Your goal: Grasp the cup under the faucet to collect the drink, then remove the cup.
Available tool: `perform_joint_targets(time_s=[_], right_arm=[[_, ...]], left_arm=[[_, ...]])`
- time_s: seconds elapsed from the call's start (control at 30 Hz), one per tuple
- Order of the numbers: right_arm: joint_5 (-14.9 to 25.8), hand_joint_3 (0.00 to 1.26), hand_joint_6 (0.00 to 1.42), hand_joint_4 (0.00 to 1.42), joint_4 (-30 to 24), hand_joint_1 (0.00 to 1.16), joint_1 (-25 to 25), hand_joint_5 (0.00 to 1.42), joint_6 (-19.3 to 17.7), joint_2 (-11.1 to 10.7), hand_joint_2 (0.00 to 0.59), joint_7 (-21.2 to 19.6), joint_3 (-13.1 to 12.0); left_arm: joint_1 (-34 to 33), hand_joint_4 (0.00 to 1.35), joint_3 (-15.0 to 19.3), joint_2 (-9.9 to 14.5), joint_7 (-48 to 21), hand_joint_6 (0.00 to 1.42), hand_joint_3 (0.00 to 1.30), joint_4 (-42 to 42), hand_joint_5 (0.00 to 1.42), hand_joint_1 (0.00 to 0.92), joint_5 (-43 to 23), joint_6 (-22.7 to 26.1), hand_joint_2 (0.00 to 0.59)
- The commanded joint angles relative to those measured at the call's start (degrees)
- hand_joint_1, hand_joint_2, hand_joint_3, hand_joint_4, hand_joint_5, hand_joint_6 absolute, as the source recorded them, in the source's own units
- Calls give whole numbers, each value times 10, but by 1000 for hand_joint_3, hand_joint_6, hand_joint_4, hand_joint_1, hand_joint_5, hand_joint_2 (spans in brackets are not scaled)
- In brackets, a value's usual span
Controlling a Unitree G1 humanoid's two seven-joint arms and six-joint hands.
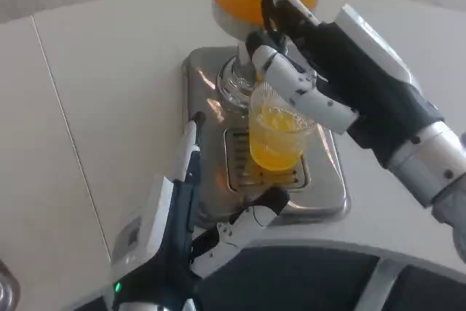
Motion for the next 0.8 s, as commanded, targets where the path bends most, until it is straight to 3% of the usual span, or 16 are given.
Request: perform_joint_targets(time_s=[0.03, 0.1, 0.2, 0.3, 0.47, 0.63, 0.8], right_arm=[[20, 0, 0, 0, -26, 522, 30, 0, -13, -11, 585, 5, -21], [29, 0, 0, 0, -30, 566, 56, 0, -40, -20, 586, 0, -47], [38, 0, 0, 0, -22, 521, 108, 0, -109, -40, 586, -6, -92], [41, 0, 0, 0, -8, 557, 145, 0, -168, -57, 586, -10, -122], [34, 0, 0, 0, 1, 566, 205, 0, -245, -60, 586, -41, -172], [17, 0, 0, 0, 2, 556, 253, 0, -279, -64, 567, -60, -202], [-75, 0, 0, 0, -18, 555, 320, 0, -254, -102, 487, -43, -200]], left_arm=[[-6, 0, -1, 2, 4, 246, 0, 10, 129, 39, -5, 8, 45], [-10, 0, 0, 3, 3, 247, 0, 13, 129, 39, -7, 9, 45], [-16, 0, 3, 6, 2, 247, 0, 19, 129, 39, -10, 10, 45], [-20, 0, 7, 10, 1, 248, 0, 26, 129, 39, -15, 10, 45], [-29, 0, 9, 18, 2, 249, 0, 37, 129, 39, -22, 10, 45], [-39, 0, 14, 22, 3, 250, 0, 47, 129, 39, -27, 11, 45], [-57, 0, 20, 23, 7, 251, 0, 67, 129, 41, -35, 10, 45]])
